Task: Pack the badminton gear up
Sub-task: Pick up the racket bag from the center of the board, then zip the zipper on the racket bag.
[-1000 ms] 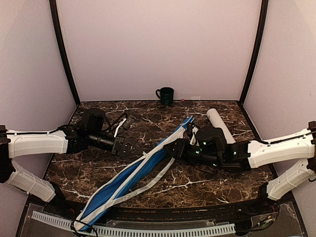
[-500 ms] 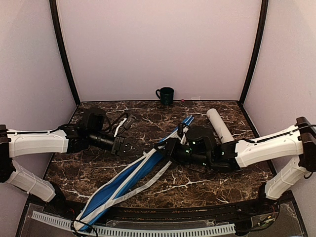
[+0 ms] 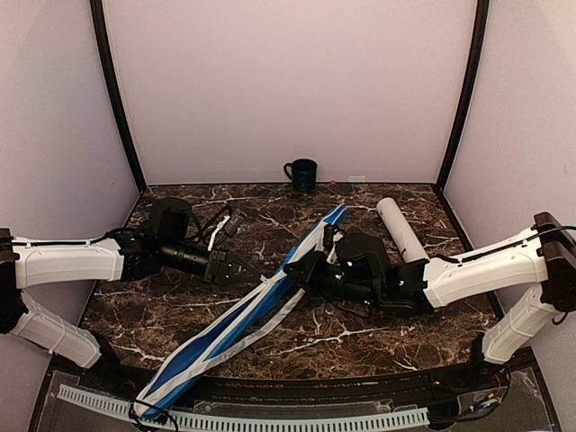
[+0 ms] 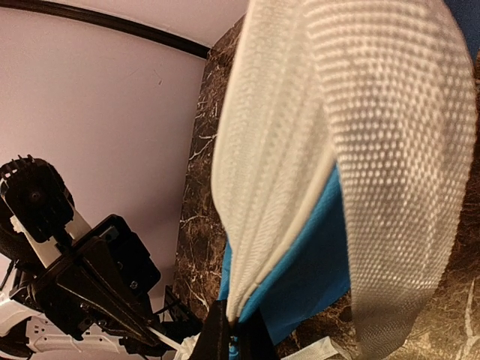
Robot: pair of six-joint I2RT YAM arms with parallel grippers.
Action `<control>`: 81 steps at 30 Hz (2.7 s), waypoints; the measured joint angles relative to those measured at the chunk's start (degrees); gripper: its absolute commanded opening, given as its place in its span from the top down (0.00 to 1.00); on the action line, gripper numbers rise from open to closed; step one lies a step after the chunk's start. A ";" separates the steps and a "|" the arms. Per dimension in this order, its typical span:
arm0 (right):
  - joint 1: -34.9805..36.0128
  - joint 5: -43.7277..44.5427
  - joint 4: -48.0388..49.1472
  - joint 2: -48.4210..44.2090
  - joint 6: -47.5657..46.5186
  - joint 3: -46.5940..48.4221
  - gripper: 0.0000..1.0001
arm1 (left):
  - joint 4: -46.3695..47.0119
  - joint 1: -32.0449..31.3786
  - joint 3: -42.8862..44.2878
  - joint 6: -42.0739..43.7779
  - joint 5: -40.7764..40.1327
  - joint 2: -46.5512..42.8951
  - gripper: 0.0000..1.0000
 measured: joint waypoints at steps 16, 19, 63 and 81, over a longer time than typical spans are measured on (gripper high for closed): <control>0.37 20.41 -2.73 -2.93 -0.96 -0.94 1.00 | 7.10 -2.12 -8.55 -9.22 -10.78 -5.86 1.00; -0.31 22.84 -3.39 -2.93 -1.92 -0.37 1.00 | 7.06 -2.12 -9.49 -9.86 -12.81 -6.82 1.00; -7.21 28.46 -2.16 -2.80 -5.55 0.15 1.00 | -36.20 7.08 -13.60 -15.67 -29.90 -32.83 1.00; -9.20 27.52 -0.20 -2.80 -5.51 0.02 1.00 | -56.72 7.45 -9.33 -18.38 -35.50 -36.96 1.00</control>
